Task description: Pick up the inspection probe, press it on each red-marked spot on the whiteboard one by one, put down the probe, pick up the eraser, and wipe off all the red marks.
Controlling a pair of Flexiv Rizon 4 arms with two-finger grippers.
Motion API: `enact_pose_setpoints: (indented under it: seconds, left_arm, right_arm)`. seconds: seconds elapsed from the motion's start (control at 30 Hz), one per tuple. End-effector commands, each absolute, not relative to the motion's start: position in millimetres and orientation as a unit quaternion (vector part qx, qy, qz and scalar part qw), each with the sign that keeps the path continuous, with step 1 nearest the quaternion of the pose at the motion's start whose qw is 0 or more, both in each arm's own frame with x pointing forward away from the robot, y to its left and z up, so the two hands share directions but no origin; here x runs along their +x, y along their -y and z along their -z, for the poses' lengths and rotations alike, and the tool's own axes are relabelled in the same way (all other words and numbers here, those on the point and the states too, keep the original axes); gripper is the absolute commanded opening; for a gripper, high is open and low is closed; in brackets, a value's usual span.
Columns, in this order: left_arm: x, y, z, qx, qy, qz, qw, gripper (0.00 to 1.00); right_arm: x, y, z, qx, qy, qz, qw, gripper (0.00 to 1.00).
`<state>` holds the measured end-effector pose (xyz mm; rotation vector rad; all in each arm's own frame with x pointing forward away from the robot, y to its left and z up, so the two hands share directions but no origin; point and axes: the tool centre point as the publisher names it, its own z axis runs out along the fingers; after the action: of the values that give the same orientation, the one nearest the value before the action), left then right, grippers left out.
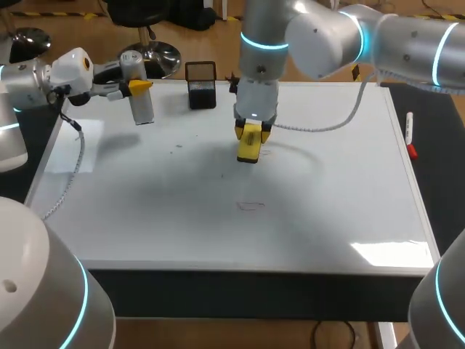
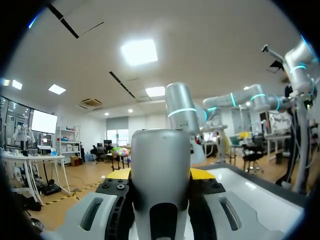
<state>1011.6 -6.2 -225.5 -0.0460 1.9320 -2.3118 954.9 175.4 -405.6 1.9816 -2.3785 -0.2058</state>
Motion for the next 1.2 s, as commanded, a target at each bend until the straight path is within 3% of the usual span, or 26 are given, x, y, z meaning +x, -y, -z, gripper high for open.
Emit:
enact_pose_setpoints:
  seconds: [0.03, 1.2]
  left_arm:
    - [1011.6, 6.4, 223.9, -0.016, -0.641, 0.765, 0.064, 0.0]
    - [1011.6, 6.4, 223.9, -0.016, -0.641, 0.765, 0.064, 0.0]
  right_arm:
    - [958.5, -176.9, 418.6, 0.638, 0.767, 0.062, 0.026, 0.0]
    - [961.9, -118.3, 461.3, 0.587, 0.807, 0.055, 0.048, 0.0]
